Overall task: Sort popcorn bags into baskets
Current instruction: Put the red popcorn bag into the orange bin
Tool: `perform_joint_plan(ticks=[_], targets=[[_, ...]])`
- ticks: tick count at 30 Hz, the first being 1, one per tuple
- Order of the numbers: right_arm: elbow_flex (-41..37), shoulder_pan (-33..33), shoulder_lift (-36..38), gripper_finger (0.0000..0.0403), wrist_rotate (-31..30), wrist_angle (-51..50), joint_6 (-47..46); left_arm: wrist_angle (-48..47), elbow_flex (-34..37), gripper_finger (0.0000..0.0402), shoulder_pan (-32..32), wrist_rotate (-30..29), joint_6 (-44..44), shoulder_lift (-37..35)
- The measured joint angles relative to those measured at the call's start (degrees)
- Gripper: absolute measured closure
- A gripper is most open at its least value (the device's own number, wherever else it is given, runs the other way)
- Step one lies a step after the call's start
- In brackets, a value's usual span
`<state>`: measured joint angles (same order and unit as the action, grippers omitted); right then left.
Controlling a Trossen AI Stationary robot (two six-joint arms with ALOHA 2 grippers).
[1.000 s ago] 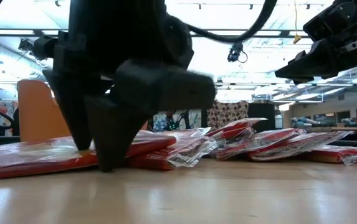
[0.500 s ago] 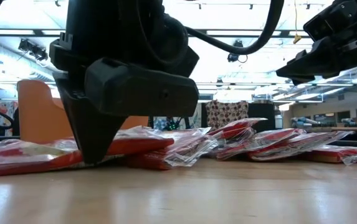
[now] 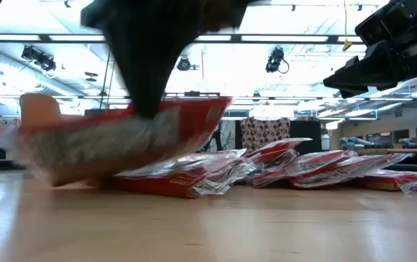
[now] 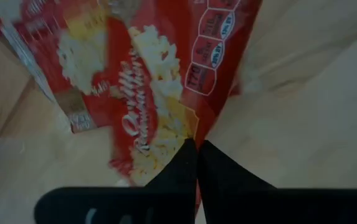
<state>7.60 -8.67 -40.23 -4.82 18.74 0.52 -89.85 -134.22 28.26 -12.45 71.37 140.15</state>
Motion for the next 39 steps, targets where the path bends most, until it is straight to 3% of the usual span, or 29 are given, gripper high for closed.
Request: perform_joint_plan(ticks=[9, 19, 29, 34, 39], targets=[[0.0, 0.0, 0.0, 0.0327, 0.0, 0.0, 0.0, -0.1, -0.8, 0.0396, -4.4, -5.7, -0.6, -9.8], [0.0, 0.0, 0.0, 0.0327, 0.0, -0.9, -0.5, -0.1, 0.0, 0.0396, -13.5, -7.9, -12.4, -18.5], [0.0, 0.0, -0.3, 0.0327, 0.0, -5.1, -1.1, -0.1, 17.2, 0.0397, -23.4, -8.1, -24.0, -33.3], [0.0, 0.0, -0.2, 0.0327, -1.3, -6.8, -2.4, -0.2, 29.4, 0.0397, -27.8, -6.5, -25.1, -42.1], [0.0, 0.0, -0.2, 0.0327, -1.5, -4.9, -2.9, -0.1, 42.5, 0.0397, -30.9, -2.5, -22.7, -46.0]])
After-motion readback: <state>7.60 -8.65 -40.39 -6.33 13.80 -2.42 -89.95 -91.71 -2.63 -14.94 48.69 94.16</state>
